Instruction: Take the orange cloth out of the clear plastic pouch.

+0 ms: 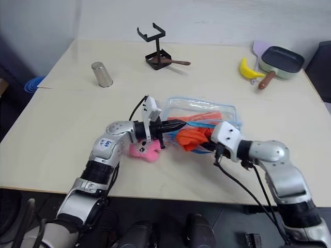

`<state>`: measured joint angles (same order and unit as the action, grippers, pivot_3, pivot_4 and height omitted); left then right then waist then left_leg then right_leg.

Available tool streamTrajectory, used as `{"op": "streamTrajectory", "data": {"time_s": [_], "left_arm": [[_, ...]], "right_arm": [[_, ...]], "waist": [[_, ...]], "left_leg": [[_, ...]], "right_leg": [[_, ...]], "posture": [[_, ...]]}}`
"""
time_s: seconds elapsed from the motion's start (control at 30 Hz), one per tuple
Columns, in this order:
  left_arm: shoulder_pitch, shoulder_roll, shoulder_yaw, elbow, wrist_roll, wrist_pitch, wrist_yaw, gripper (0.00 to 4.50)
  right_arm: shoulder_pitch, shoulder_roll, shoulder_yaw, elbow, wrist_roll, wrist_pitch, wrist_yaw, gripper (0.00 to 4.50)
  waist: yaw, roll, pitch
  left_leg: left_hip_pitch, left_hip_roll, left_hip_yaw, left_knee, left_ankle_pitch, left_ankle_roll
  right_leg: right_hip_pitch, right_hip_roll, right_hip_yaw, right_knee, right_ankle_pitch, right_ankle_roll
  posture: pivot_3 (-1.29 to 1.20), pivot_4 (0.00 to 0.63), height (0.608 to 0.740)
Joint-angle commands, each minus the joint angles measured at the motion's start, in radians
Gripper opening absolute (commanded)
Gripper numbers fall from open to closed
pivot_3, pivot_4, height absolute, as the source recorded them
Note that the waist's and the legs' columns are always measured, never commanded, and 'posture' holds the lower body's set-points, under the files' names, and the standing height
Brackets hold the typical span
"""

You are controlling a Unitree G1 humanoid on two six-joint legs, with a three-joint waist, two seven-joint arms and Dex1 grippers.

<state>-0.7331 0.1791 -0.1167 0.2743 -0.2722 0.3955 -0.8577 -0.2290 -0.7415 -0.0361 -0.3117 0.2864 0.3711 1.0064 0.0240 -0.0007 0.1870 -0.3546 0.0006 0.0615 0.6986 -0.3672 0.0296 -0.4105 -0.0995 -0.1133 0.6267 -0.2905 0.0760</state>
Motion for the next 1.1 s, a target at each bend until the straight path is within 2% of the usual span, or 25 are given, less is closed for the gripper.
{"op": "streamTrajectory", "data": {"time_s": [0.03, 0.2, 0.3, 0.47, 0.6, 0.67, 0.77, 0.87, 1.03, 1.1], "left_arm": [[0.008, 0.008, 0.023, -0.031, -0.016, 0.009, 0.022, 0.00], [0.005, 0.012, 0.033, -0.029, -0.023, 0.022, 0.028, 0.00], [-0.005, 0.008, 0.036, -0.020, -0.023, 0.025, 0.036, 0.00], [0.005, 0.023, 0.033, -0.056, -0.026, 0.043, 0.030, 0.00], [0.019, 0.063, 0.031, -0.082, -0.022, 0.053, 0.009, 0.00], [0.028, 0.092, 0.030, -0.104, -0.025, 0.059, -0.008, 0.00], [0.040, 0.123, 0.023, -0.130, -0.027, 0.061, -0.036, 0.00], [0.063, 0.146, 0.008, -0.158, -0.031, 0.054, -0.076, 0.00], [0.085, 0.161, -0.008, -0.185, -0.015, 0.043, -0.080, 0.00], [0.098, 0.155, -0.006, -0.196, -0.019, 0.035, -0.074, 0.00]], "right_arm": [[0.090, -0.030, -0.093, -0.097, 0.162, 0.024, 0.093, 0.02], [0.255, -0.101, -0.197, -0.192, 0.307, 0.080, 0.180, 0.02], [0.369, -0.144, -0.325, -0.305, 0.523, 0.209, 0.203, 0.02], [0.447, -0.175, -0.580, -0.342, 0.897, 0.413, 0.011, 0.02], [0.463, -0.211, -0.756, -0.274, 1.051, 0.489, -0.095, 0.02], [0.421, -0.266, -0.875, -0.168, 1.088, 0.513, -0.127, 0.02], [0.333, -0.361, -0.960, -0.019, 1.016, 0.498, -0.117, 0.02], [0.260, -0.478, -0.881, 0.181, 0.700, 0.267, -0.039, 0.02], [0.121, -0.533, -0.674, 0.525, 0.284, -0.244, 0.024, 0.02], [0.130, -0.522, -0.549, 0.661, 0.054, -0.545, -0.011, 0.02]], "waist": [[0.003, 0.000, 0.000], [0.004, 0.000, 0.000], [0.005, 0.000, 0.000], [0.003, -0.001, 0.001], [0.003, -0.001, 0.001], [0.003, -0.001, 0.001], [0.003, -0.001, 0.001], [0.002, 0.000, 0.001], [0.003, -0.001, 0.001], [0.002, 0.000, 0.001]], "left_leg": [[0.000, 0.000, 0.000, 0.000, 0.000, 0.000], [0.000, -0.001, 0.000, 0.000, 0.000, 0.001], [0.000, 0.000, -0.001, 0.000, 0.000, 0.001], [0.002, 0.000, -0.001, 0.000, 0.000, 0.001], [0.002, 0.000, -0.001, 0.000, -0.001, 0.001], [0.002, 0.000, -0.001, 0.000, -0.001, 0.001], [0.002, -0.001, 0.000, 0.000, -0.001, 0.002], [0.001, 0.000, 0.001, -0.001, -0.001, 0.001], [0.001, -0.001, 0.002, -0.002, -0.001, 0.002], [0.000, -0.001, 0.003, -0.002, -0.001, 0.002]], "right_leg": [[0.000, 0.000, 0.000, 0.000, 0.000, 0.000], [0.001, -0.001, 0.000, -0.001, 0.000, 0.000], [0.001, -0.001, 0.000, 0.000, 0.000, 0.000], [0.002, -0.001, 0.000, -0.002, 0.000, 0.000], [0.002, -0.002, 0.000, -0.002, 0.000, 0.000], [0.002, -0.002, 0.000, -0.003, 0.000, 0.000], [0.001, -0.003, 0.001, -0.003, 0.000, 0.000], [0.001, -0.002, 0.001, -0.004, 0.000, 0.000], [0.001, -0.001, 0.002, -0.004, 0.000, 0.000], [0.000, -0.001, 0.002, -0.003, 0.000, 0.000]], "posture": [[0.00, 0.150, 0.740], [0.00, 0.150, 0.740], [0.00, 0.150, 0.740], [0.00, 0.150, 0.740], [0.00, 0.150, 0.740], [0.00, 0.150, 0.740], [0.00, 0.150, 0.740], [0.00, 0.150, 0.740], [0.00, 0.150, 0.740], [0.00, 0.150, 0.740]]}}
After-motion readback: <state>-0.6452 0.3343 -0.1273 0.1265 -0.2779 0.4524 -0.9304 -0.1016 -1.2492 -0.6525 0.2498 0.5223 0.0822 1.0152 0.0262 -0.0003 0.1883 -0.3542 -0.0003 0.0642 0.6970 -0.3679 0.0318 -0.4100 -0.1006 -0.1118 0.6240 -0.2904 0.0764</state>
